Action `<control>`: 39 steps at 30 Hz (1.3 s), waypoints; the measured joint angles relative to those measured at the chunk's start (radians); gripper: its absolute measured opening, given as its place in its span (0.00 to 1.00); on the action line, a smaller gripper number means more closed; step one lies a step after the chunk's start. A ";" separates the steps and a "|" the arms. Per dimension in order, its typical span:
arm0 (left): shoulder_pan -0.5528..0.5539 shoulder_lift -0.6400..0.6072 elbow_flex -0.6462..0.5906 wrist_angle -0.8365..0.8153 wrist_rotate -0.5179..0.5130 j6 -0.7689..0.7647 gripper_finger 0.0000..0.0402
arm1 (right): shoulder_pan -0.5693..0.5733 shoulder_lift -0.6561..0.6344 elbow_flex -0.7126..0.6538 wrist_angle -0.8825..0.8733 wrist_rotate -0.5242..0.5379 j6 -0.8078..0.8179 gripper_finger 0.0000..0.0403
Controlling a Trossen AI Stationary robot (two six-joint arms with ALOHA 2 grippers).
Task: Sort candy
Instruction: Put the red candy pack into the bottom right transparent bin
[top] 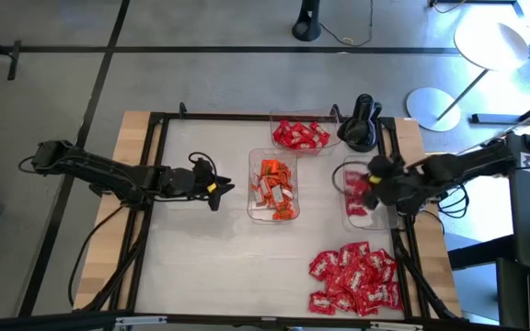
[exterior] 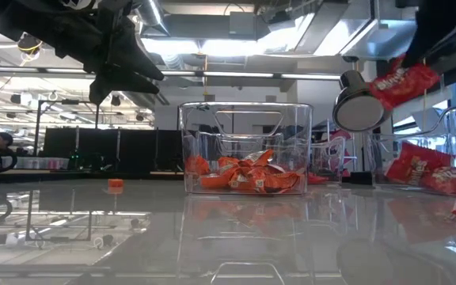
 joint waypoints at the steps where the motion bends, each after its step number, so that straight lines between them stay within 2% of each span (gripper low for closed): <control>1: 0.000 0.000 0.000 0.000 -0.002 -0.001 0.32 | -0.009 -0.017 0.000 -0.036 0.019 0.019 0.00; 5: 0.000 0.000 0.000 0.000 -0.008 -0.001 0.32 | -0.049 -0.059 -0.017 -0.094 0.069 0.067 0.00; 9: 0.000 0.000 0.000 0.000 -0.009 -0.001 0.32 | -0.091 -0.084 -0.067 -0.101 0.069 0.069 0.00; 20: 0.000 0.000 0.000 0.000 -0.009 -0.020 0.32 | -0.155 -0.077 -0.203 -0.057 -0.036 0.068 0.01; 24: 0.000 0.000 0.000 0.000 -0.009 -0.026 0.32 | -0.189 -0.075 -0.215 -0.059 -0.144 0.069 0.14; 30: 0.000 0.000 0.000 0.000 -0.009 -0.028 0.32 | -0.221 -0.076 -0.216 -0.058 -0.152 0.069 0.48; 33: 0.000 0.000 0.000 0.000 -0.009 -0.028 0.32 | -0.219 -0.076 -0.206 -0.042 -0.197 0.068 0.60; 36: 0.000 0.000 0.000 0.000 -0.009 -0.028 0.32 | -0.211 -0.075 -0.204 0.091 -0.270 0.027 0.68; 39: 0.000 0.000 0.000 0.000 -0.015 -0.032 0.32 | -0.168 -0.075 -0.204 0.319 -0.310 -0.056 0.72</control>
